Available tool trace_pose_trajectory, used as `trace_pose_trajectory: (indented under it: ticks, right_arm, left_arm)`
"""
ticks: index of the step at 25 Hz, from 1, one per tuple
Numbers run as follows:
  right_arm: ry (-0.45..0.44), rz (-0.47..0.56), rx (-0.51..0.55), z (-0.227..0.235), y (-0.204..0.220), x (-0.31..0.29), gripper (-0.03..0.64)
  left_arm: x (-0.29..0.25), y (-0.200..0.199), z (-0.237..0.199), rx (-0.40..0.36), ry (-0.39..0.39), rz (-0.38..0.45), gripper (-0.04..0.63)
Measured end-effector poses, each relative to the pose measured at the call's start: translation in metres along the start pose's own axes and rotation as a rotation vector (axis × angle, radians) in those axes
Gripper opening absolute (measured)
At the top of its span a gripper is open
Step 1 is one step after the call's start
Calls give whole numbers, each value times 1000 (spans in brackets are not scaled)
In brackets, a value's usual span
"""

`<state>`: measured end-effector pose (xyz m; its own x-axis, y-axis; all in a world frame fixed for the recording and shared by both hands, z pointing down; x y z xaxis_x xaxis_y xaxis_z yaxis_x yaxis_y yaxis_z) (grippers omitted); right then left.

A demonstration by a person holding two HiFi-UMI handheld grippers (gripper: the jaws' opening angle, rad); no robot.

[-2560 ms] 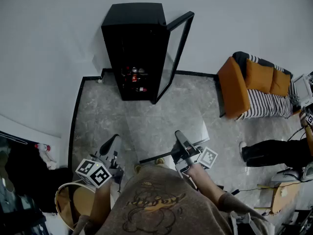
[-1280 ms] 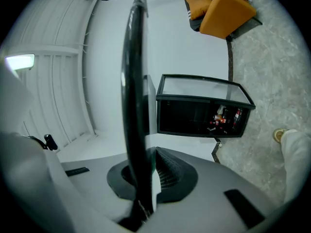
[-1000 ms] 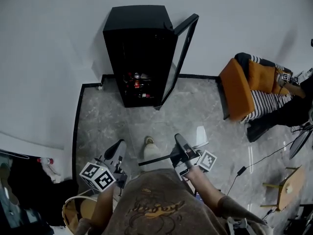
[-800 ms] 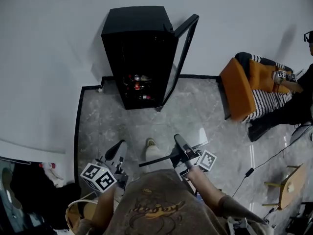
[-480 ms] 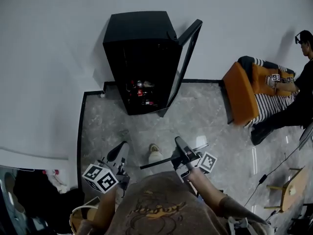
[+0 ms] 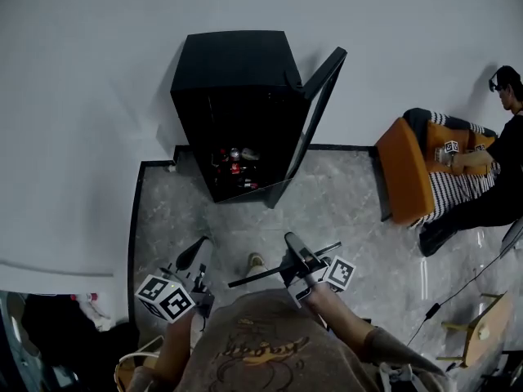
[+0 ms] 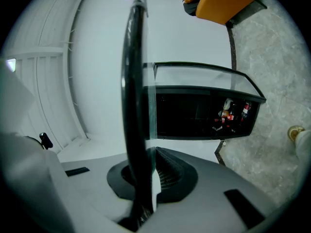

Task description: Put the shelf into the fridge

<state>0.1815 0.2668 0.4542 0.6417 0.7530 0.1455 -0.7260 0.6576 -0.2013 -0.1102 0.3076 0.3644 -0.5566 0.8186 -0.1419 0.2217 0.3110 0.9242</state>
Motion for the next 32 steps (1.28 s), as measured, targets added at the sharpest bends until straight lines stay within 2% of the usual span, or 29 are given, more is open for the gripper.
trace_pose_trajectory:
  ticks: [11, 20, 26, 32]
  right_arm:
    - [8, -73, -3, 0, -45, -56, 26]
    - [13, -132, -8, -1, -70, -97, 26]
    - [22, -112, -24, 12, -73, -117, 26]
    - [13, -56, -28, 25, -75, -136, 26]
  left_arm:
    - [-59, -25, -22, 10, -19, 21, -2]
    - [-82, -41, -39, 37, -81, 33, -2]
    - [-89, -45, -58, 41, -98, 17, -2]
    - [-102, -52, -85, 13, -60, -11, -2]
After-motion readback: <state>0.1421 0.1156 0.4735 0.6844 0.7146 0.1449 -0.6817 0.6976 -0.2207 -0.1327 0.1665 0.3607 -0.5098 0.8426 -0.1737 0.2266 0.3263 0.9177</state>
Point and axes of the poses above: the fingertips, and each gripper's own axes: x backward along the fingers, z to its right, y out of its underside, the point moved 8 cm from there along x, backward along the fingers, and after that the axes turned 14 degrees about -x, right-handed, at the moved point
